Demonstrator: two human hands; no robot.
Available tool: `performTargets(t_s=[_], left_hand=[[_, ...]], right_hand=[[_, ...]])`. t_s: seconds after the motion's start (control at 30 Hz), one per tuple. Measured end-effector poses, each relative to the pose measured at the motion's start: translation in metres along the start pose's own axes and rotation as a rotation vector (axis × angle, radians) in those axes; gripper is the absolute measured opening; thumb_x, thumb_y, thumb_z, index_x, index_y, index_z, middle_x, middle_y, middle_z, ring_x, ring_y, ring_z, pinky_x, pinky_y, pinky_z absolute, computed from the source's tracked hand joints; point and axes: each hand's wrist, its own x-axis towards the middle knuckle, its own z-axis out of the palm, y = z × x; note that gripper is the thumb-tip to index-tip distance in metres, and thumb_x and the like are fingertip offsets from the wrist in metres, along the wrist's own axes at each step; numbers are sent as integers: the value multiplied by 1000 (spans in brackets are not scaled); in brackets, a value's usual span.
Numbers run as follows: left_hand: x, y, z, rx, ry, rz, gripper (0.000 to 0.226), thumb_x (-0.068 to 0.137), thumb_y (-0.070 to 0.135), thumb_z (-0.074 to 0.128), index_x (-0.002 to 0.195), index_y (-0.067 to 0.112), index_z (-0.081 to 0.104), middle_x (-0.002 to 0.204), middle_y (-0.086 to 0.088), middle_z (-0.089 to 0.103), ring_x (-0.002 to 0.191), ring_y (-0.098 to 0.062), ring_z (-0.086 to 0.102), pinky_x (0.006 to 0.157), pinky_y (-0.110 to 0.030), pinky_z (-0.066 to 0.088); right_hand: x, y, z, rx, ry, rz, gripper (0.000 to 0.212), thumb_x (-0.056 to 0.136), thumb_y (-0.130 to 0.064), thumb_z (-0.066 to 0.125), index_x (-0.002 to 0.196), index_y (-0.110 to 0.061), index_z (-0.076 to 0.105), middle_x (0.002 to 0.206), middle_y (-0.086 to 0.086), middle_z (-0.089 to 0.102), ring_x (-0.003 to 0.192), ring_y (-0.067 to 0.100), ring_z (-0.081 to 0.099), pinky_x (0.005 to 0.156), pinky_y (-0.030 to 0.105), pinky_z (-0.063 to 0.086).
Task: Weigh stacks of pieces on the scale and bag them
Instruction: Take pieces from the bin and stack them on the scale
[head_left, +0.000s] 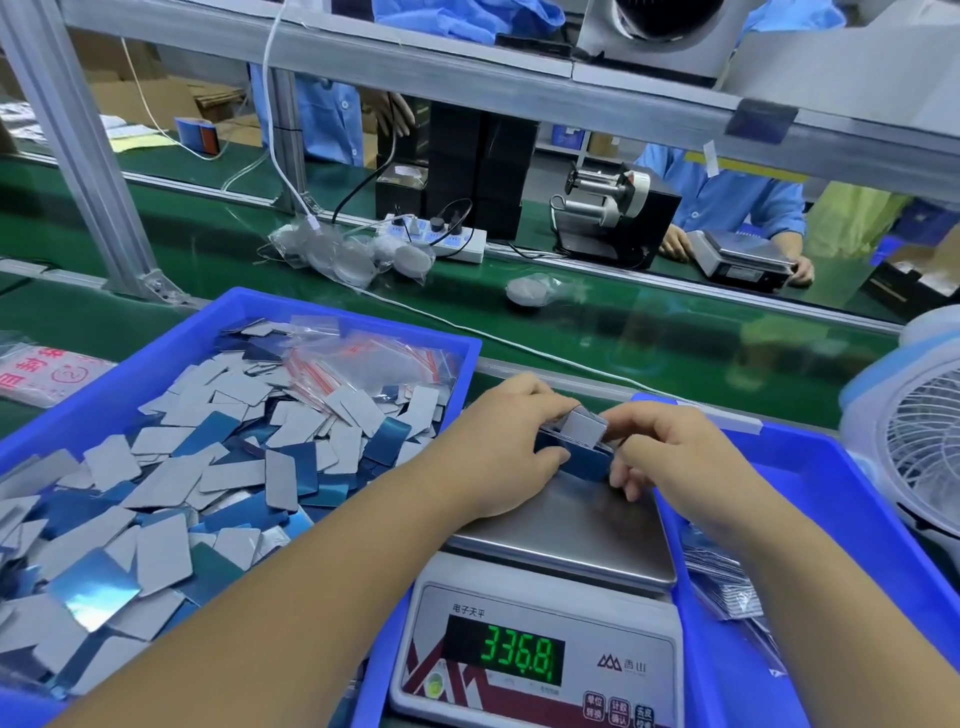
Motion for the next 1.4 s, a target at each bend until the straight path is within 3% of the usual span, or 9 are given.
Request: performTargets(t_s=[0.2,0.33,0.47,0.57,0.67,0.83,1.0,1.27,1.4], left_hand=[[-2,3,1,64,-94,20,58,99,21,55,153,26,35,139,6,50,126,-13,45,101,-22,34],[-2,1,-4,48,-106,33,50,98,18,54,146,27,43,122,7,51,114,-15,50,98,-33,42],[-2,-4,-10,14,-92,44,53,96,19,59,144,36,47,110,12,52,99,-2,50,88,-21,40],[-3,-5,-11,-5,-94,72,56,94,21,63,143,42,48,100,14,50,86,8,47,78,-16,36],[-2,-5,-11,-2,-95,97,48,93,24,64,136,44,55,96,11,51,88,0,49,80,-21,39],[-2,-7,-11,-8,-119,79,45,94,25,64,136,38,58,101,13,52,96,-4,51,90,-25,43],[-1,-9,-11,12,-109,50,46,95,28,64,139,33,56,111,15,54,106,-4,51,97,-25,41],[-3,-8,-10,-9,-96,26,49,94,25,64,139,39,52,102,25,48,94,9,47,83,-5,32],[-4,-5,-9,-73,-108,-2,60,94,20,63,143,45,40,112,20,53,104,1,49,93,-17,38]], right_hand=[[1,5,11,-81,114,-89,10,91,-22,66,85,-29,67,67,-4,67,53,10,62,55,29,55],[3,6,14,-13,92,-98,17,93,-17,64,84,-31,69,64,-5,66,54,9,59,55,30,53],[2,8,12,-26,52,-114,16,87,-31,72,90,-46,66,59,-13,58,51,7,46,50,18,39],[1,5,13,-105,217,-255,20,83,-26,76,93,-40,66,69,-18,60,55,7,49,55,12,39],[-1,0,15,-213,310,-411,20,84,-12,75,93,-30,70,81,-10,63,66,15,54,63,18,43],[-3,-1,4,-310,224,-477,27,83,-2,73,94,-27,75,76,-12,60,71,15,56,63,17,41],[-3,1,-5,-452,145,-359,39,83,-5,68,82,-44,63,73,-9,58,72,6,53,59,11,38],[-7,-2,-1,-452,80,-273,29,78,-9,66,91,-36,65,75,-28,60,67,-3,56,60,7,39],[-3,-1,8,-348,96,-245,33,77,-19,73,97,-37,55,94,-19,63,60,3,59,58,10,41]])
